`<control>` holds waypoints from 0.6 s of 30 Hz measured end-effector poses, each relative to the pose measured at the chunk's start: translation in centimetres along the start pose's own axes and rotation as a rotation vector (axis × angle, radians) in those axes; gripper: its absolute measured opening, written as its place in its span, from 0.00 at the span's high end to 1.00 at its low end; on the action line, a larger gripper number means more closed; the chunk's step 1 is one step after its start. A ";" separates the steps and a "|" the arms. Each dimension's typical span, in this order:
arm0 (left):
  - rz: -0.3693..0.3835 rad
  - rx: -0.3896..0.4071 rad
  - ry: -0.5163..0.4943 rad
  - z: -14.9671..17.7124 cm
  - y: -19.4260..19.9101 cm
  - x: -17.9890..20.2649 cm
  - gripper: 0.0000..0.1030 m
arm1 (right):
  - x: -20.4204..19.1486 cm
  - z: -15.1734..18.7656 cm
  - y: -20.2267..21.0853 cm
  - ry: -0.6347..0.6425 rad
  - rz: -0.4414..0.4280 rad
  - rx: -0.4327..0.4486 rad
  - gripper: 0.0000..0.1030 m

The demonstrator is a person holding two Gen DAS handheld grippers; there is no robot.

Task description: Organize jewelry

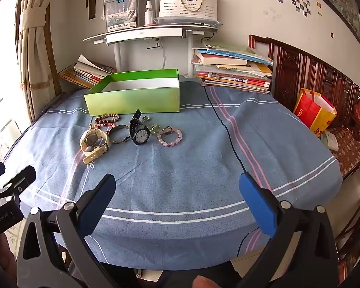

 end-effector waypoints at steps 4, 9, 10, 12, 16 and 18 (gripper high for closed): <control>0.001 -0.003 0.000 0.0 0.0 0.0 0.03 | -0.1 0.0 -0.1 0.005 0.002 -0.001 0.02; 0.006 -0.002 0.004 0.1 0.3 0.0 0.03 | 0.5 0.1 0.0 -0.005 0.000 -0.002 0.02; 0.007 -0.002 0.003 0.1 0.4 0.0 0.03 | 0.6 0.1 0.0 -0.005 0.000 -0.003 0.02; 0.009 -0.004 0.001 0.2 0.6 0.1 0.03 | 0.7 0.0 0.2 -0.004 0.002 -0.002 0.02; 0.007 -0.009 -0.006 -0.1 0.1 0.1 0.03 | 0.3 -0.1 -0.1 -0.004 0.003 -0.001 0.02; 0.007 -0.008 -0.006 -0.1 0.1 0.1 0.03 | 0.1 -0.1 0.0 -0.003 0.004 0.001 0.02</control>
Point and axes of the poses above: each gripper's, at about its wrist camera, not at the fingertips, and y roughly against the way its jaws point, x to its right, z to its underside, the point moved 1 cm from there along -y, roughly the way its jaws point, and after that the axes turned 12 degrees about x, right-handed, at the moved point
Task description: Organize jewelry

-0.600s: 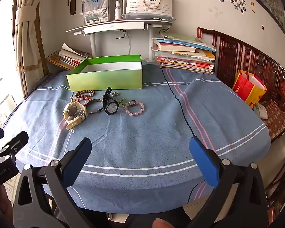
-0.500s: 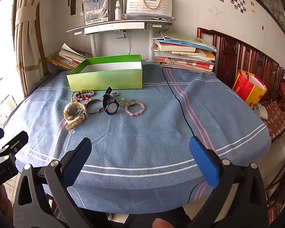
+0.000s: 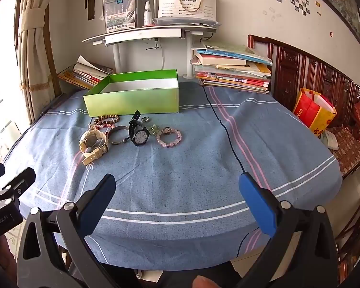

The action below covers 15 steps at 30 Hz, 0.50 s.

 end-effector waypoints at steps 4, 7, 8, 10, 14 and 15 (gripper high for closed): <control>-0.001 0.000 0.000 -0.1 0.0 0.0 0.03 | -0.1 -0.1 -0.1 0.001 0.000 -0.003 0.02; -0.001 0.000 0.002 -0.1 0.0 0.0 0.03 | -0.2 -0.1 -0.1 0.000 0.001 -0.001 0.02; 0.000 -0.002 0.001 -0.1 0.0 0.0 0.03 | -0.1 -0.1 -0.1 0.001 0.002 -0.002 0.02; 0.000 -0.001 0.001 -0.1 0.0 0.0 0.03 | -0.1 0.0 -0.1 0.000 0.001 -0.004 0.02; 0.003 -0.001 0.002 -0.1 0.0 0.0 0.03 | -0.1 0.0 -0.1 -0.001 0.000 -0.004 0.02; 0.003 -0.001 0.002 -0.1 0.0 0.1 0.03 | -0.1 0.0 -0.1 -0.002 0.000 -0.003 0.02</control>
Point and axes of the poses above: each gripper's, at about its wrist camera, not at the fingertips, and y roughly against the way its jaws point, x to its right, z to its underside, the point moved 1 cm from there along -y, roughly the way its jaws point, and after that the axes turned 12 degrees about x, right-handed, at the moved point
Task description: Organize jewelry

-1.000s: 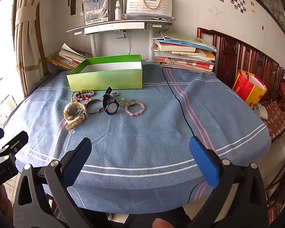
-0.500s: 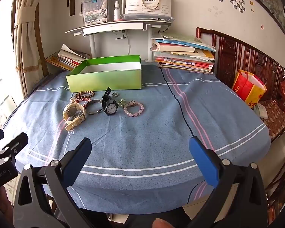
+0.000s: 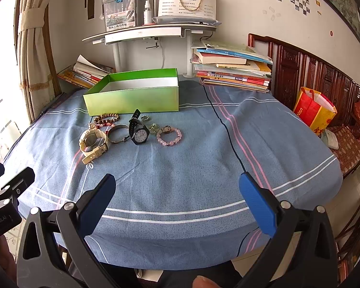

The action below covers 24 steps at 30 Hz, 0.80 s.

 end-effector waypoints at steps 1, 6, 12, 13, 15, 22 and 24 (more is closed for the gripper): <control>-0.001 0.000 -0.001 0.0 0.0 0.0 0.03 | 0.0 0.0 0.0 -0.001 0.000 -0.001 0.02; 0.000 0.000 -0.001 0.0 0.0 0.1 0.03 | 0.0 0.0 -0.1 -0.002 -0.001 -0.003 0.02; 0.001 -0.001 -0.002 0.2 0.2 0.2 0.03 | -0.1 0.1 0.0 -0.001 -0.003 -0.004 0.02; 0.001 -0.002 -0.002 0.2 0.2 0.2 0.03 | -0.1 0.1 0.0 0.000 -0.002 -0.005 0.02; 0.002 -0.003 -0.001 0.2 0.2 0.2 0.03 | -0.1 0.1 0.0 0.000 0.000 -0.003 0.02; 0.001 -0.006 -0.007 0.4 0.2 0.4 0.03 | 0.1 0.1 -0.2 -0.010 -0.004 -0.007 0.02; 0.001 -0.008 -0.006 0.4 0.1 0.4 0.03 | 0.0 0.1 -0.2 -0.009 -0.004 -0.007 0.02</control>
Point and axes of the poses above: each gripper's, at about its wrist camera, not at the fingertips, and y roughly against the way its jaws point, x to its right, z to its underside, the point moved 1 cm from there along -y, roughly the way its jaws point, and after that the axes turned 12 degrees about x, right-handed, at the moved point
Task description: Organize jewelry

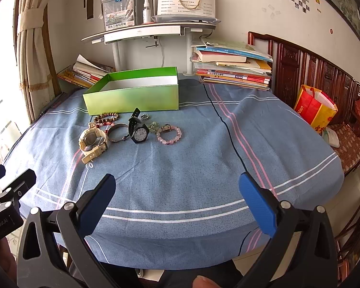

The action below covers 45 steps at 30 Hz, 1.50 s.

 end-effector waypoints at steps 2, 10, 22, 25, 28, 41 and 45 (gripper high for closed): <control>-0.002 -0.001 0.000 0.0 0.0 0.0 0.03 | 0.0 0.0 0.0 -0.002 -0.001 -0.001 0.02; 0.000 -0.005 0.002 0.1 -0.2 -0.1 0.03 | -0.1 0.1 0.1 -0.002 -0.002 -0.001 0.02; 0.000 -0.007 0.000 0.1 -0.3 -0.2 0.03 | -0.3 0.1 0.1 -0.001 -0.003 -0.004 0.02; 0.001 -0.008 0.001 0.2 -0.4 -0.2 0.03 | -0.3 0.1 0.1 0.000 -0.003 -0.003 0.02; 0.001 -0.008 0.002 0.2 -0.5 -0.2 0.03 | -0.2 0.1 -0.1 -0.003 -0.003 -0.004 0.02; 0.001 -0.010 -0.001 0.2 -0.6 -0.3 0.03 | -0.2 0.1 -0.2 -0.001 -0.001 -0.008 0.02; 0.000 -0.010 0.002 0.3 -0.7 -0.3 0.03 | -0.2 0.1 -0.2 -0.001 0.002 -0.009 0.02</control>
Point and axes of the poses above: each gripper's, at about its wrist camera, not at the fingertips, and y roughly against the way its jaws point, x to its right, z to its underside, the point moved 1 cm from there along -y, roughly the way its jaws point, and after that the axes turned 12 degrees about x, right-handed, at the moved point
